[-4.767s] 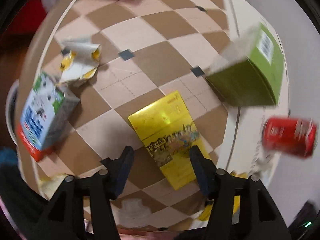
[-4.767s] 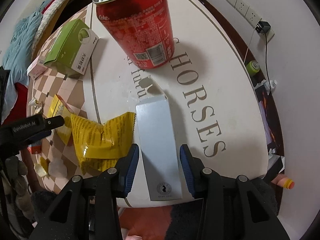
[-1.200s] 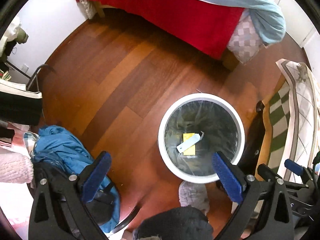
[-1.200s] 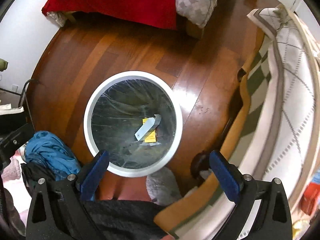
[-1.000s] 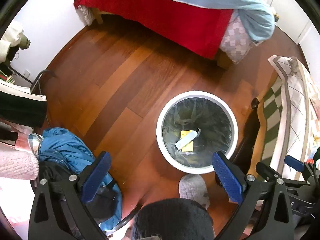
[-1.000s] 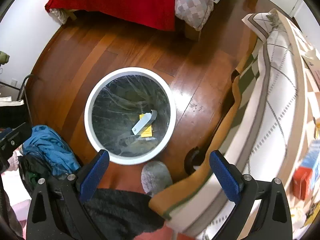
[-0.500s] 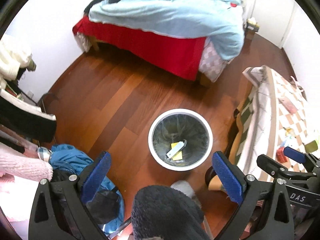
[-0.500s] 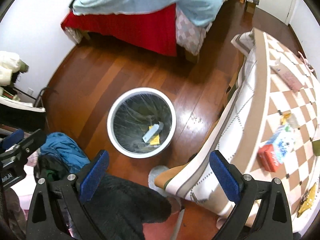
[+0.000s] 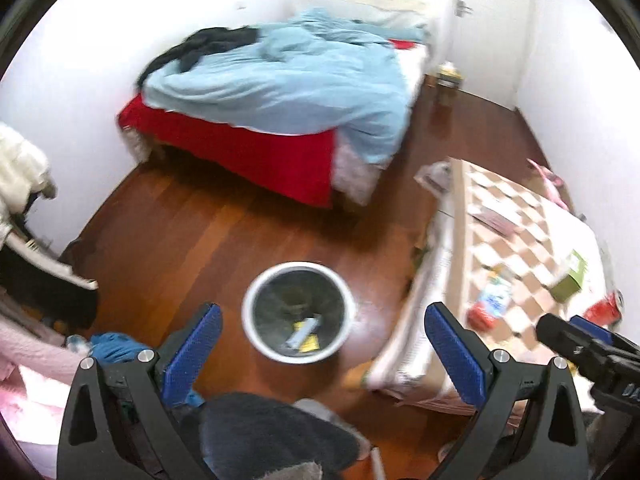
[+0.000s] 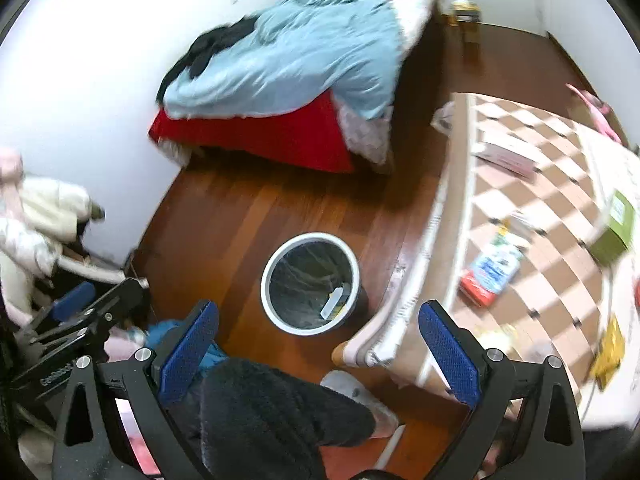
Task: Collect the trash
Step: 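Grasp the yellow snack bag with the right tool while the left tool grasps the milk carton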
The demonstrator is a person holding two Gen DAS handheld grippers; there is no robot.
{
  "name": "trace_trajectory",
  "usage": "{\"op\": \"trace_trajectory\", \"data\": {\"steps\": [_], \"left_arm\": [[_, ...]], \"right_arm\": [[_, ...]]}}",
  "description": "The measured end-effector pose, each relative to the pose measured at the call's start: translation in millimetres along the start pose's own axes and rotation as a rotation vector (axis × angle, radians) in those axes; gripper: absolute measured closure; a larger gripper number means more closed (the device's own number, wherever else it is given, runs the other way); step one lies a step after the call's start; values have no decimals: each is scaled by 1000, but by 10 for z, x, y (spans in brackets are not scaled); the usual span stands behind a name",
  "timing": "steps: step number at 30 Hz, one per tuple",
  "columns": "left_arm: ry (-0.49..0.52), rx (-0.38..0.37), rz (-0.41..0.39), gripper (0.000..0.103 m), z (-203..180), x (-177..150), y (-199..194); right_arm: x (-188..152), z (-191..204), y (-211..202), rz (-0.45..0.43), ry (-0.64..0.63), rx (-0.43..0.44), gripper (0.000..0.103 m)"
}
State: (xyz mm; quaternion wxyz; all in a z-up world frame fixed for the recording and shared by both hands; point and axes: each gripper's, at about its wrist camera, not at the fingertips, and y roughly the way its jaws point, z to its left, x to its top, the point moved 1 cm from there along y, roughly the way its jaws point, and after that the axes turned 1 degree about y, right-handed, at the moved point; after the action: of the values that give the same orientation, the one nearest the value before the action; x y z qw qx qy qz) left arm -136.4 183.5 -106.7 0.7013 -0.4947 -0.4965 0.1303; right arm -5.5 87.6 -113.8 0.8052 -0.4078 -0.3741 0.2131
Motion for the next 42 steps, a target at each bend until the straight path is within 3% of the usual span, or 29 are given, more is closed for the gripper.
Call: {"op": "trace_trajectory", "data": {"steps": [3,8,15,20,27,28,30,34,39,42], "left_arm": [[50,-61,48,0,-455,-75,261],[157,-144,149,0,-1269,-243,855],[343,-137,222,1,-2153,-245,1595],[456,-121,265,1,-2489,-230,1989],[494,-156,345,4,-2624,-245,2367],[493,-161,352,10,-2629,-251,2394],[490,-167,368,38,-2635,-257,2439],[476,-187,358,49,-2622,-237,2415],[482,-181,339,52,-2618,-236,2384],[488,-171,321,53,-2611,-226,2332]], "right_arm": [[-79,-415,-278,-35,77,-38,2],[-323,-1427,-577,-44,247,-193,2],[-747,-2811,-525,18,494,-366,2],[-944,-3508,-225,70,646,-407,2],[-1000,-3814,22,77,679,-410,2],[-981,-3847,78,81,683,-406,2],[-964,-3896,160,87,692,-398,2],[-918,-3928,276,88,701,-401,3],[-892,-3900,226,77,679,-440,28],[-856,-3889,220,73,673,-433,36]]}}
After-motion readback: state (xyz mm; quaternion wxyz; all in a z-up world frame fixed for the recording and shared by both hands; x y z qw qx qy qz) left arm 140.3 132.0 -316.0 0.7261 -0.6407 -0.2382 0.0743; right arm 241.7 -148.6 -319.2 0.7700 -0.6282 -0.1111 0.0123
